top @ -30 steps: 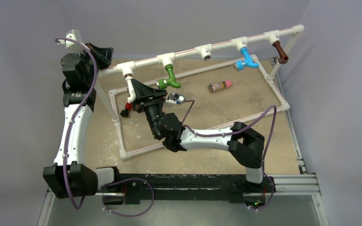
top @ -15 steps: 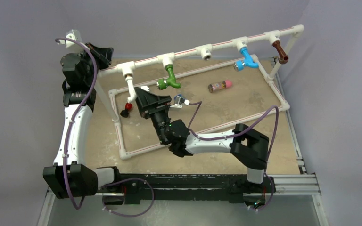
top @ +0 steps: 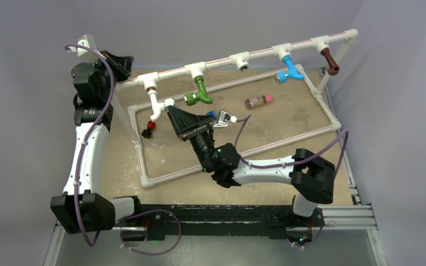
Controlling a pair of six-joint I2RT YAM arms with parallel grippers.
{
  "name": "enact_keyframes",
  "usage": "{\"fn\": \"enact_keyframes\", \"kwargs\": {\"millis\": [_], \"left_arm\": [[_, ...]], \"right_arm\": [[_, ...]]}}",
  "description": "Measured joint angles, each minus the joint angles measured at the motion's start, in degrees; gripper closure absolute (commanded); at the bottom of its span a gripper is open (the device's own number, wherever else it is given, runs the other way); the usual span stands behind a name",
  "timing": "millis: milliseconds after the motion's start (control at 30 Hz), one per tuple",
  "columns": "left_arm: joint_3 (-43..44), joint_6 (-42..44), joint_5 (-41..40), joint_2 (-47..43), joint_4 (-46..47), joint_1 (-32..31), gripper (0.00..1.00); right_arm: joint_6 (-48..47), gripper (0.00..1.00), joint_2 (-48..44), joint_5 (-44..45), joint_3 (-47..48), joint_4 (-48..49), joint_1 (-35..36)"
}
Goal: Install the water faucets
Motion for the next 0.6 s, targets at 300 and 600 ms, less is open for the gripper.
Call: {"fn": "enact_keyframes", "kwargs": {"millis": [300,600], "left_arm": [[0.0,-0.04,0.11,0.24,0.02,0.26,1.0],[0.0,-0.04,0.13,0.24,0.02,0.26,1.0]], "right_arm": [[-4.55,0.22,-3.78,-3.56,-2.27,-2.91,0.0],[-20.79,0.25,-11.96,-8.94,-7.5,-10.16,0.07]]}}
